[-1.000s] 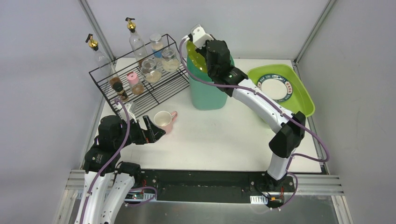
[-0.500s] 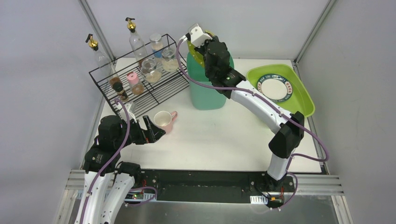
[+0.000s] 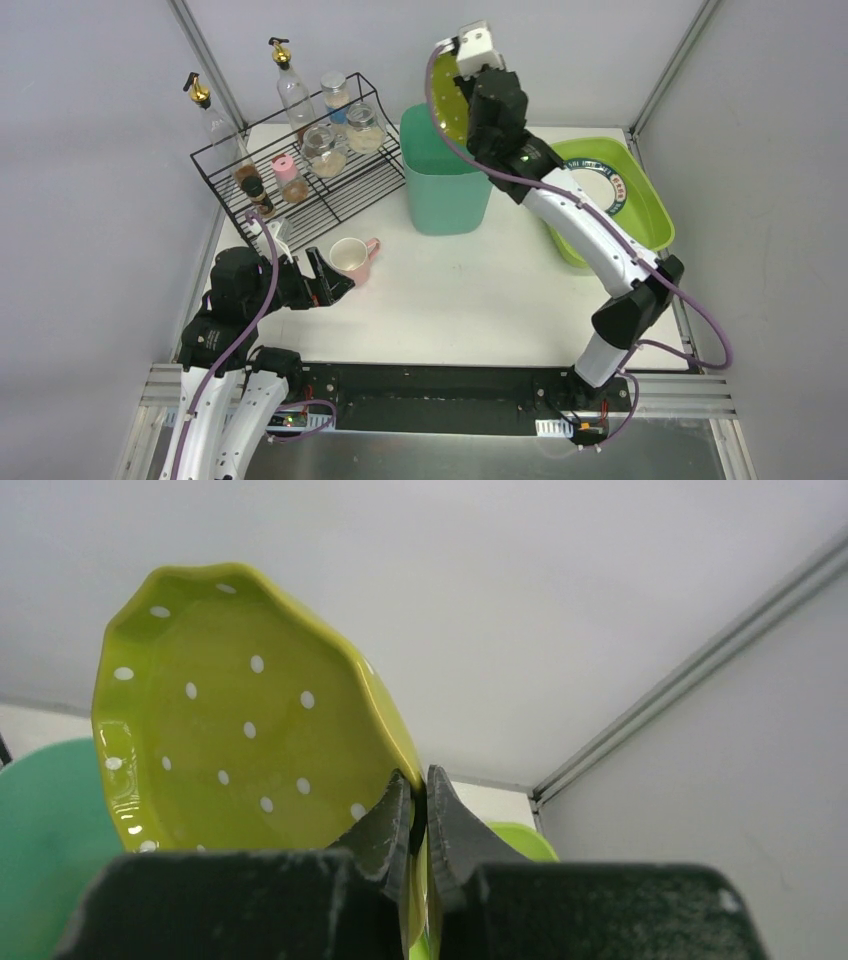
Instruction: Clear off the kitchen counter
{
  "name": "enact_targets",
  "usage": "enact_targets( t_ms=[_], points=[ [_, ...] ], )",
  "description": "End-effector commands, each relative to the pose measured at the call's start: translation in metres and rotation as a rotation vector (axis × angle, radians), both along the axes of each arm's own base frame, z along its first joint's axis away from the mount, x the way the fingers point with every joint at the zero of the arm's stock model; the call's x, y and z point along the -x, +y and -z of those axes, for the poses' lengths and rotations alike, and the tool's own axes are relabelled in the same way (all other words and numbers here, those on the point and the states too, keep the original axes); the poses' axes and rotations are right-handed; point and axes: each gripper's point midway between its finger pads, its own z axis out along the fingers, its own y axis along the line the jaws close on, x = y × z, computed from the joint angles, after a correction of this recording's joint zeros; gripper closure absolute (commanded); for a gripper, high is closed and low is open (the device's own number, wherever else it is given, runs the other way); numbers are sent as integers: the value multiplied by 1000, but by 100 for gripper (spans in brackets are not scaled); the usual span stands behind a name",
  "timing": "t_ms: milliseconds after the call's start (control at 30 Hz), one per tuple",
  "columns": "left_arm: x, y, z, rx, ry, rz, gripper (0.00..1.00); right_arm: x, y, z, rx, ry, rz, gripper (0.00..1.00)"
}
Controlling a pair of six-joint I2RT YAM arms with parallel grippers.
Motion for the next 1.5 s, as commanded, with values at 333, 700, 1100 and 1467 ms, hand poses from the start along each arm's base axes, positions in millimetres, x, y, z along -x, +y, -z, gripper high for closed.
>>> enact_targets(
  t_ms=[333,700,1100,1467],
  points=[
    [-5,-4,-2,3,-22,21,0,58,-179,-102,-701,-208,258,100],
    [-4,-4,-3,4,-24,22,0,62,-282,-23,-1039,-159,427,100],
    [-4,-4,-4,6,-31,25,0,47,-331,79,-1259,-96,554,100],
    [-4,-4,-3,5,-23,25,0,22,-344,149,-1320,-27,631,100]
  ],
)
